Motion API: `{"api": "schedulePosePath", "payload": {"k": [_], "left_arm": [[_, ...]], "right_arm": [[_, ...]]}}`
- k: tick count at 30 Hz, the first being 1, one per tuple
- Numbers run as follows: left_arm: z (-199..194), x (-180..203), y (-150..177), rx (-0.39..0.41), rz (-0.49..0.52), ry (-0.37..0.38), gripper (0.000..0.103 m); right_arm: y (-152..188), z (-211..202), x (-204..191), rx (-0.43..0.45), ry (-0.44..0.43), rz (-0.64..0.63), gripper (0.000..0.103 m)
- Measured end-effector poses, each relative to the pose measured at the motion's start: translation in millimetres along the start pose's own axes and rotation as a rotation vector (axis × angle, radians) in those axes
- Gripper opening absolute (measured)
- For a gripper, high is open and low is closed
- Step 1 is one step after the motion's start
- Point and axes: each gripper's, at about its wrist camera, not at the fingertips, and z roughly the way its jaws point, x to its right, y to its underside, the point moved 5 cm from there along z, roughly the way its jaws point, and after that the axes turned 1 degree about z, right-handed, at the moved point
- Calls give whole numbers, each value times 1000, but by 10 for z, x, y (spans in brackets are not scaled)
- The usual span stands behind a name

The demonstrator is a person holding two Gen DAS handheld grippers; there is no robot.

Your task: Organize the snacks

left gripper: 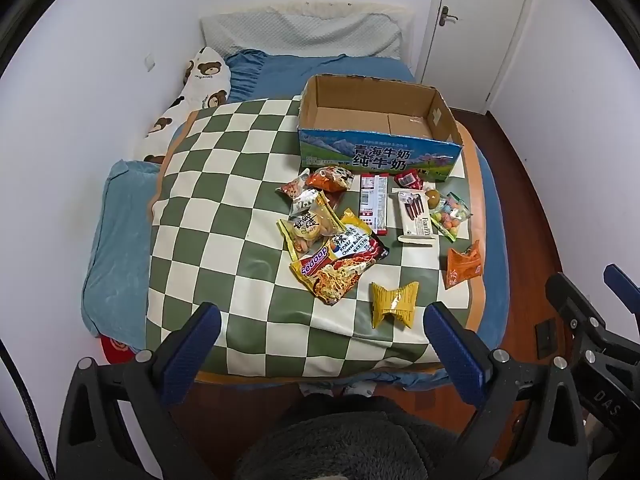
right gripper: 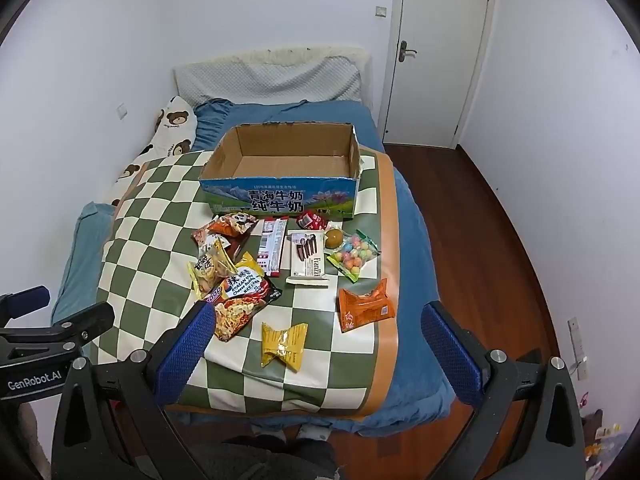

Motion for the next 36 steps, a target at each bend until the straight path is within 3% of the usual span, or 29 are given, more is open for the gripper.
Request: {"api": "schedulePosePath", "payload": {"k": [36], "left_arm": [[-53,5,-47,13,2,-5,103]], "right_arm": [[10,8,-6,7,-7,6,103]]}}
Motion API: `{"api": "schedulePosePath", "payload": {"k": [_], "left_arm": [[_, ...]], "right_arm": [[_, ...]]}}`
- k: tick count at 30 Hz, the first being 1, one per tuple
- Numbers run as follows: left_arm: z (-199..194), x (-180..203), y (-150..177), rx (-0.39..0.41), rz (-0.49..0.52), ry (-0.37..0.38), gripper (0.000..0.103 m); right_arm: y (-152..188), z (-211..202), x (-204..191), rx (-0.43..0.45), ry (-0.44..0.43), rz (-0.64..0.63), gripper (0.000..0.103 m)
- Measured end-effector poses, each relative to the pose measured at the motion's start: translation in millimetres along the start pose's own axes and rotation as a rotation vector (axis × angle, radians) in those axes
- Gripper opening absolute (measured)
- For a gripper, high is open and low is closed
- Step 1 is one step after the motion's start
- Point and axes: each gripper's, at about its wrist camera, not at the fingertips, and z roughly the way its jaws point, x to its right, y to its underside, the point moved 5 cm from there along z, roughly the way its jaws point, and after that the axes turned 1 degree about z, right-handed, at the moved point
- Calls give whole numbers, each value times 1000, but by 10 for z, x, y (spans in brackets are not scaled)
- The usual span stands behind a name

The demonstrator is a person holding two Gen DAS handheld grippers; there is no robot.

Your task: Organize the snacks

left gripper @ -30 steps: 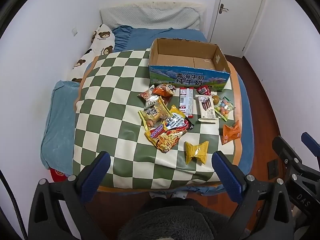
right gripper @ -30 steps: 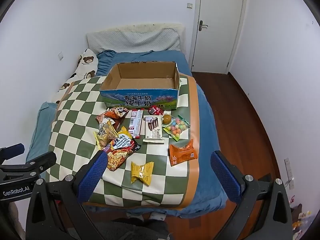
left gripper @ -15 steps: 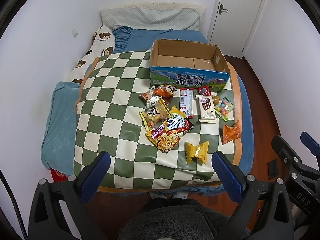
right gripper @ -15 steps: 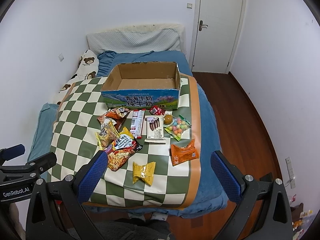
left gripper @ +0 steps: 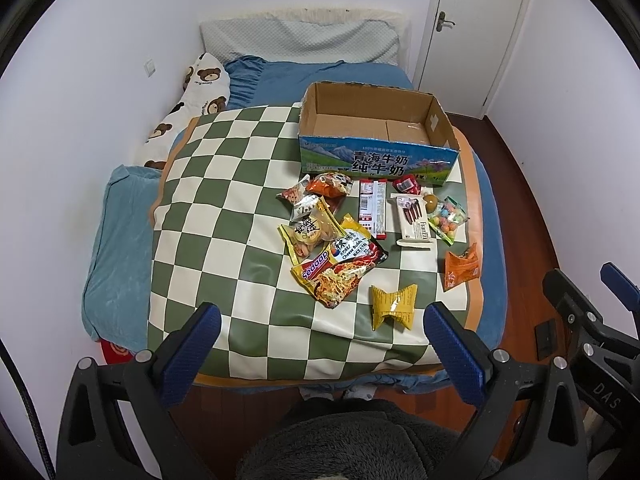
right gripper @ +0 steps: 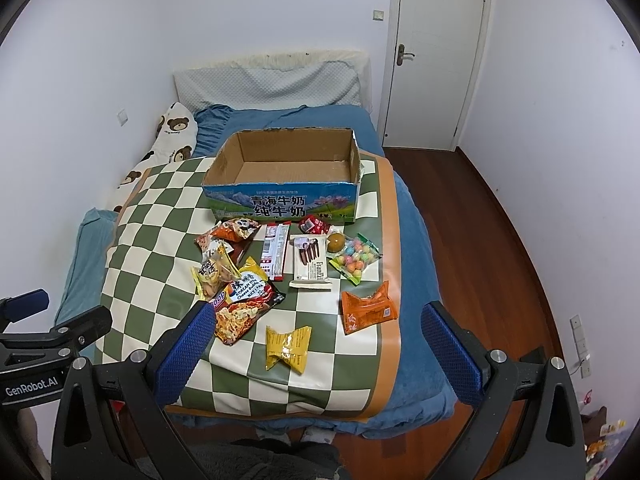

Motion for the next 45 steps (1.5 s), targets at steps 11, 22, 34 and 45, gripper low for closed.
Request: {"api": "schedulePosePath", "payload": {"k": [11,22,34,45], "left_arm": [[-45,-6,-85,5,-1,0,103],[-80,18,-109,10,0,-1,103],[-108,32,-153,8,-1,-1,103],[66,42,-372,14,-42,-25,103]], "right_arm": [[-49,-47,-3,0,-3,4,103],[-74,-46,5,9,-5,5,103],[-68,-41,0,11,-10,4,103],[-115,152,59,-19,-68,16,103]]}}
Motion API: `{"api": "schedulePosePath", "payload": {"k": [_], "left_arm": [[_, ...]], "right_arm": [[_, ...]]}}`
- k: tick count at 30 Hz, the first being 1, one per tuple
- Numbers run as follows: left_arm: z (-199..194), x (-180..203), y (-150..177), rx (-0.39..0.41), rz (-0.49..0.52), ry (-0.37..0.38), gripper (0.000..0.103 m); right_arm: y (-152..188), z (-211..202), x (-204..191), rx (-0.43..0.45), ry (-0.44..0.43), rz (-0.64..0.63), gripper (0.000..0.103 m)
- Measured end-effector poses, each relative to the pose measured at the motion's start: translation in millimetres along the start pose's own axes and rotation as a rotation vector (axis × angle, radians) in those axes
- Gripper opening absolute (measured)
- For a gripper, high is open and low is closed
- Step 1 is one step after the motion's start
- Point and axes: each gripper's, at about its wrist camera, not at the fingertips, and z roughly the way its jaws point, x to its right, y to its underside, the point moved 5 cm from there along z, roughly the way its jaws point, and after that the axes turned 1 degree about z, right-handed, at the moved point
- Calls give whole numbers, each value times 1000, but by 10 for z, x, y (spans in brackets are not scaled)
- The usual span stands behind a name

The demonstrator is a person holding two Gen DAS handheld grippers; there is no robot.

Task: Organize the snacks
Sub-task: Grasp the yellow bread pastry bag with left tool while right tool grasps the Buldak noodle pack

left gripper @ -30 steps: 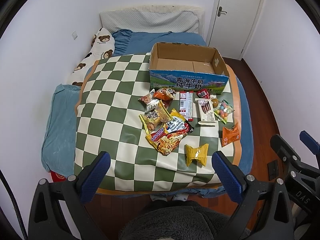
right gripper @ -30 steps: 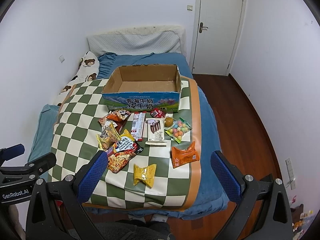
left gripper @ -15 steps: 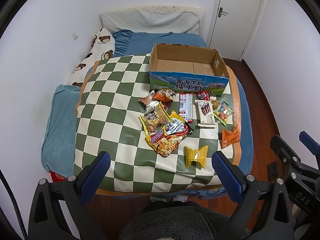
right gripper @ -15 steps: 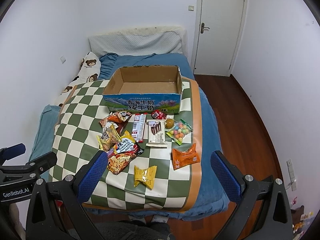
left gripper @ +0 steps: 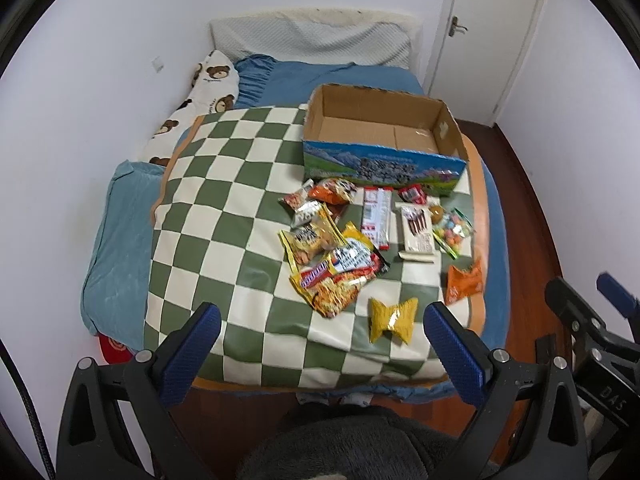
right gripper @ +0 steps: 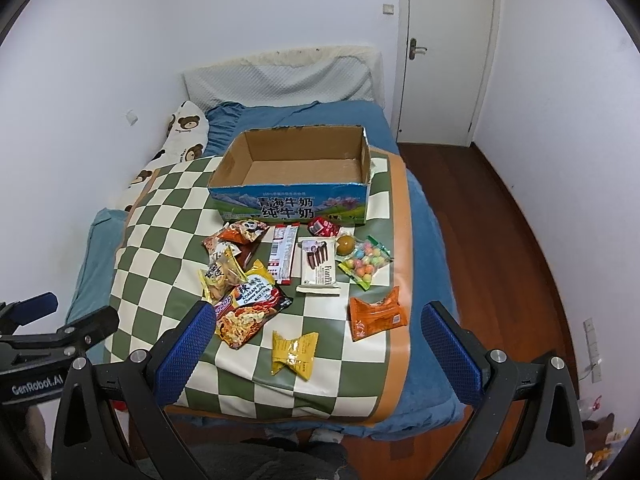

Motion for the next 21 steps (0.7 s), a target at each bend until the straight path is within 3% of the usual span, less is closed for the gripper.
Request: {"api": "schedulePosePath", "payload": {"k": [4,8,11,16,21], "left_arm": [[278,-147,21,16,-17,-81,103],[684,-250,-37,35,70,-259,103],[1067,-322,-56,2,148,-339,103],[1544,-349,-165,-29,282,-393,103],[2077,-248,-351,-73,447,-349,103]], "right_arm": [[35,331,143,-60,-81,68,103],[121,810,225,-146,-161,136,103],[229,1263,274,-232,-198,190,103],[420,1924,159,-366,-265,286,103],[554,2422,-118,-454,-296,371,103]]}}
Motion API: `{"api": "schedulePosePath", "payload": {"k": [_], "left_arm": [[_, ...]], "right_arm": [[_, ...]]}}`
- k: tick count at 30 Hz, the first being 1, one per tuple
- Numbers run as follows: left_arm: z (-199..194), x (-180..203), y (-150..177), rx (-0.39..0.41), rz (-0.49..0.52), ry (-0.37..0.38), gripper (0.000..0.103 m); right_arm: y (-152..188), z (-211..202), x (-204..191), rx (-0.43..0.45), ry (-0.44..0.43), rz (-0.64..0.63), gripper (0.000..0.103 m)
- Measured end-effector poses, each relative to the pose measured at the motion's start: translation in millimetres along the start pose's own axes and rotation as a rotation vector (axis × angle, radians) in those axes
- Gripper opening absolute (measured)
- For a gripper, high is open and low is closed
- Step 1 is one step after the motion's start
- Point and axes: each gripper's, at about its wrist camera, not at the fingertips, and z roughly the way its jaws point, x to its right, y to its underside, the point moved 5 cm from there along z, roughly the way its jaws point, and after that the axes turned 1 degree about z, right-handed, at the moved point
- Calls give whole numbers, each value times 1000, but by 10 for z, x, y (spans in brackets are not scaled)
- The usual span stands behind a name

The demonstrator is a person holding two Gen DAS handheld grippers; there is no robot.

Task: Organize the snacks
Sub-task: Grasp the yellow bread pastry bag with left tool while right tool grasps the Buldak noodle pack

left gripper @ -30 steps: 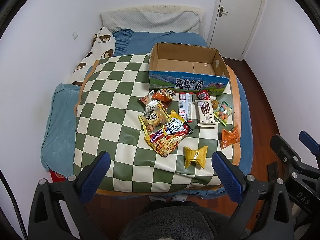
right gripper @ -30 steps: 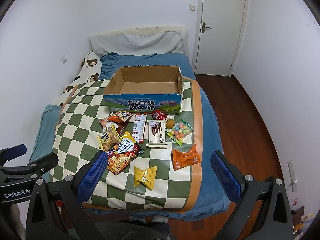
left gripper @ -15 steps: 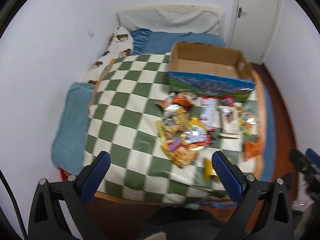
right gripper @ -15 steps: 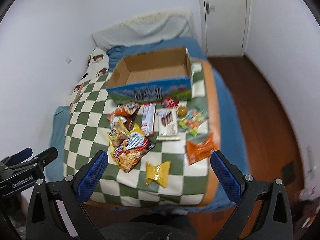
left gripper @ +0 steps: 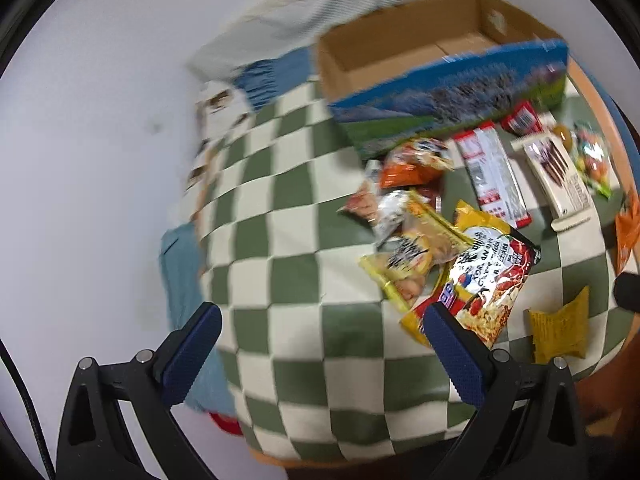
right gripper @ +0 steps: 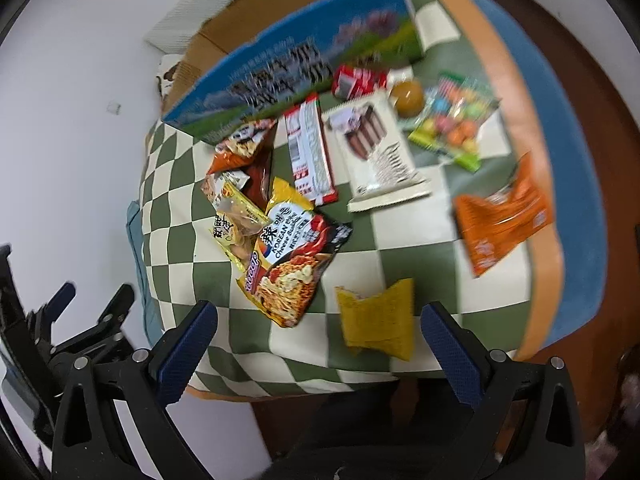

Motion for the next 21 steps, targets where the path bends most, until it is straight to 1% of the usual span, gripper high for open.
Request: {"api": "schedulePosePath", "payload": {"k": [1,5,9,11,12,13,14,15,16,19,21], "left_arm": [[85,31,-61,-6,25,8,103],[610,309,-279,-35,180,117,103],[1022,626,-367,-43,315,207,103],[1221,775,-381,-47,378,239,103],[1296,835,-387,-44,400,263,101],[1365,889,-404,-37,414,298,92],[1392,900,-419,-31,406,325,73],[1414,894,-441,-29,387,358,63],[1426,881,-452,-34,373,372,55],[1422,741,-459,-34,297,420,51],[1460,563,-417,-64,226,421,51]], "right_arm": [[-10,76,-31,-6,3,15,103],[-51,314,-98,-8,32,74,103],[-79,515,-128,-3,71,152,103],[-63,605,-145,7,110,175,103],[-46,640,-156,14,131,182,103],[-34,655,-156,18,140,186,103],[-6,682,-163,19,151,199,103],[16,706,-173,19,157,208,103],[44,741,-188,15,164,217,103],[113,847,-242,2,184,225,103],[132,933,-314,-5,202,213,103]]}}
